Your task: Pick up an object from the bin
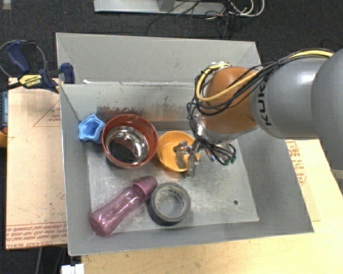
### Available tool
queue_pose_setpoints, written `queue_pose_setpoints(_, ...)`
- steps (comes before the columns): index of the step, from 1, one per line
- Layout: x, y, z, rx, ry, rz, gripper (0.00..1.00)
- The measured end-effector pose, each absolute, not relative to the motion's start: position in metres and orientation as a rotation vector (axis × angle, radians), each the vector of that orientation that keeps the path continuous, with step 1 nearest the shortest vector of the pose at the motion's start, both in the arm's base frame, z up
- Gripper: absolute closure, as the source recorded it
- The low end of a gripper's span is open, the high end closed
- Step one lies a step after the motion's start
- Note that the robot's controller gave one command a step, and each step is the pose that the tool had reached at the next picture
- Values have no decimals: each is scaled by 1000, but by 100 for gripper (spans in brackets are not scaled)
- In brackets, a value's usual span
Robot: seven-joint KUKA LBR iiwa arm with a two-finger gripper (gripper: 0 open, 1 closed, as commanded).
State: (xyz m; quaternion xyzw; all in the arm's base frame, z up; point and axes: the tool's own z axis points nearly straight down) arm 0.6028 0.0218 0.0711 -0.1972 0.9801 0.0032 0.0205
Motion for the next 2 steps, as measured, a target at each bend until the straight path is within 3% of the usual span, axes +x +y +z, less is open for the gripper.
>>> queue_pose_setpoints(1,630,18,71,-623,3035,8,100)
queue_pose_setpoints(2,612,18,170,-618,3038,11,100)
